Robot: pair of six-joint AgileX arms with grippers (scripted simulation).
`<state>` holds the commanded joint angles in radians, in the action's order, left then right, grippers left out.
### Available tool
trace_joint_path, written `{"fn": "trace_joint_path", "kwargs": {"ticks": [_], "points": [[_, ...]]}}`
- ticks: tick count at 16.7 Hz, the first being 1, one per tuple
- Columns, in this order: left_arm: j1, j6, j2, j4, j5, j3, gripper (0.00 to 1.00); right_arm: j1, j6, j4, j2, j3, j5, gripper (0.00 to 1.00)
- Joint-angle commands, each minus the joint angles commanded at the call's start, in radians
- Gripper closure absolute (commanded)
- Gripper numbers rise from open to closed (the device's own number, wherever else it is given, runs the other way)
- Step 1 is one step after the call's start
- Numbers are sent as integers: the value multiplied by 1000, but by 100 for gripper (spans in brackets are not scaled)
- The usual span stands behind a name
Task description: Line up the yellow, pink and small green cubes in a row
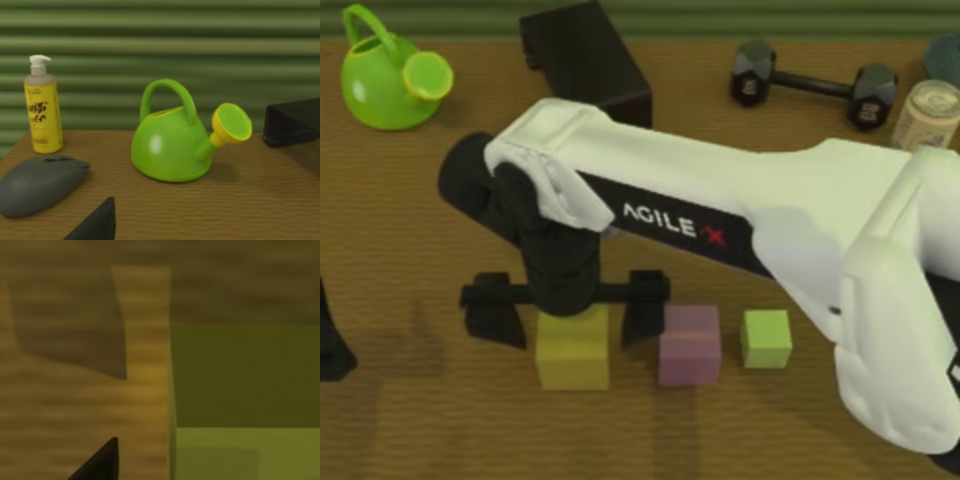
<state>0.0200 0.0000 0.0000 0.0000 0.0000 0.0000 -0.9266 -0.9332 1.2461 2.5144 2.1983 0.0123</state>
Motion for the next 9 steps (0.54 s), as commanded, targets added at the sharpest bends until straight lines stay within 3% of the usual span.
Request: {"fn": "trace_joint_path", "kwargs": {"ticks": [9], "points": [[0, 0, 0, 0, 0, 0, 0, -6, -1, 253, 10, 259, 3, 0]]}}
